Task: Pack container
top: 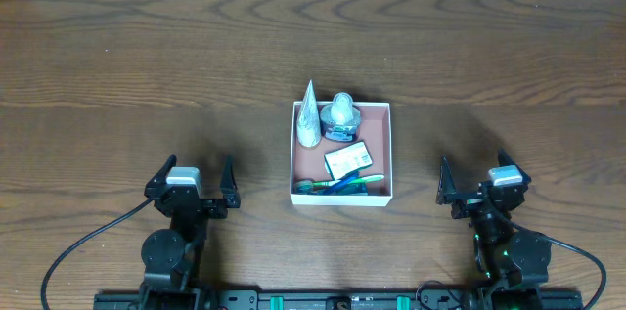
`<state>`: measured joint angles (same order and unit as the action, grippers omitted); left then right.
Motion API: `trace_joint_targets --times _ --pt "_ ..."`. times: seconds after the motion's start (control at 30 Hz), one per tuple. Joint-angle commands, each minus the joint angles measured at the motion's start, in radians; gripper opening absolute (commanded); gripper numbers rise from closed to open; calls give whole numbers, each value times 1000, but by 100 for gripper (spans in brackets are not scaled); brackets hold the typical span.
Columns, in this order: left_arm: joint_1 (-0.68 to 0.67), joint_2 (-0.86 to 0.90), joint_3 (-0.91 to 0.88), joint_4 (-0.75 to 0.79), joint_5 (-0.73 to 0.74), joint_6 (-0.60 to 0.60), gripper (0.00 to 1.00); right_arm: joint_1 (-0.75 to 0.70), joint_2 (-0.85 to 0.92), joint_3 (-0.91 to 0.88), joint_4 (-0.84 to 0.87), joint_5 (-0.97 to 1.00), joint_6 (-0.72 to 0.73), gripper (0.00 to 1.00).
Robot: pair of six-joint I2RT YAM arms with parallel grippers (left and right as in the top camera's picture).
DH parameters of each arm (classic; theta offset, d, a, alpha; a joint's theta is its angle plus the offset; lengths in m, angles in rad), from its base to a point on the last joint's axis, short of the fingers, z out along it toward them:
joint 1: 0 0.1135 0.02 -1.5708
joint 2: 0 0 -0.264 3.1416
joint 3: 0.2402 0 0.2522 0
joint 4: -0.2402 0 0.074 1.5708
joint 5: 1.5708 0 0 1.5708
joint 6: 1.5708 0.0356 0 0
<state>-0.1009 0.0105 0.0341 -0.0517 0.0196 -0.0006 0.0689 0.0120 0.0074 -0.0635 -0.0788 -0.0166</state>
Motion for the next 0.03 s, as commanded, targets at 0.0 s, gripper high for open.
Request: trace_joint_targets --times 0.0 --pt "4 -6 -30 -18 -4 -4 98 -5 -7 -2 -4 -4 -18 99"
